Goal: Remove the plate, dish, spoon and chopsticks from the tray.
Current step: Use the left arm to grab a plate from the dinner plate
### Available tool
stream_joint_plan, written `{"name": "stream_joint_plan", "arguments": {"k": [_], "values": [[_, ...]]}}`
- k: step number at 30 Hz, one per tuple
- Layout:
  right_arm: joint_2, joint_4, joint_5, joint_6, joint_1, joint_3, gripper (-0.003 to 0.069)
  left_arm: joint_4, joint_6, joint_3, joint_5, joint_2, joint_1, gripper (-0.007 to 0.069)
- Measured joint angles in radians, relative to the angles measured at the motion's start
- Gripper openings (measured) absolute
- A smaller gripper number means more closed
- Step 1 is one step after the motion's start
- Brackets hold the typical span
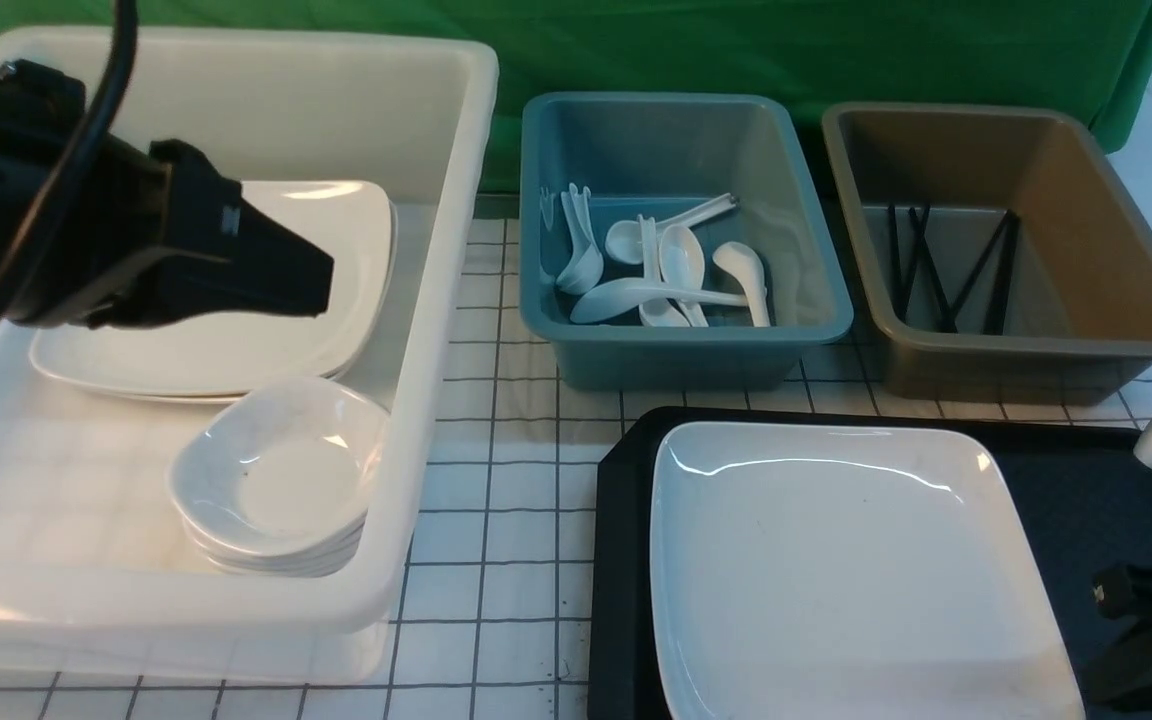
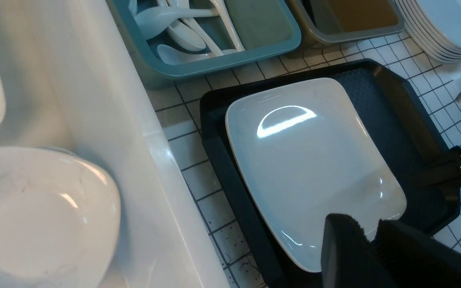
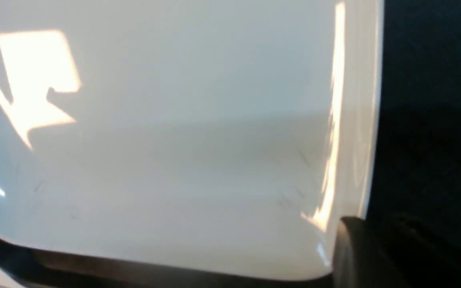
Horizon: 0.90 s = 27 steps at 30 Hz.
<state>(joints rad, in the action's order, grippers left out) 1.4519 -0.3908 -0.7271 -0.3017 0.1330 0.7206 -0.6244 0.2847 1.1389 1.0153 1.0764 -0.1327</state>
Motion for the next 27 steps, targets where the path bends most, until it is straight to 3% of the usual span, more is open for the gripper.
{"name": "stream_joint_plan", "arguments": {"k": [4,7,20,23,25,26,27], "values": [[0.004,-0.005,0.076,-0.048,-0.043,0.0,0.0372,0.0,-0.001,0.0,0.001,0.0,0.0,0.0124],[0.017,0.0,0.165,-0.057,-0.091,0.001,0.0415,0.0,-0.012,0.0,0.003,0.0,0.0,0.0127],[0.162,0.044,0.345,-0.075,-0.119,0.001,0.0425,0.019,-0.033,0.0,0.062,0.0,-0.001,0.0132],[0.187,0.036,0.344,-0.075,-0.119,0.007,0.0372,0.019,-0.037,0.0,0.064,0.0,-0.001,0.0133],[0.191,0.024,0.338,-0.075,-0.121,0.01,0.0293,0.019,-0.037,0.0,0.064,0.0,-0.001,0.0133],[0.192,0.009,0.333,-0.075,-0.123,0.011,0.0181,0.019,-0.038,0.0,0.065,0.0,-0.001,0.0134],[0.19,0.0,0.333,-0.073,-0.122,0.012,0.0153,0.019,-0.038,0.0,0.065,0.0,-0.001,0.0134]]}}
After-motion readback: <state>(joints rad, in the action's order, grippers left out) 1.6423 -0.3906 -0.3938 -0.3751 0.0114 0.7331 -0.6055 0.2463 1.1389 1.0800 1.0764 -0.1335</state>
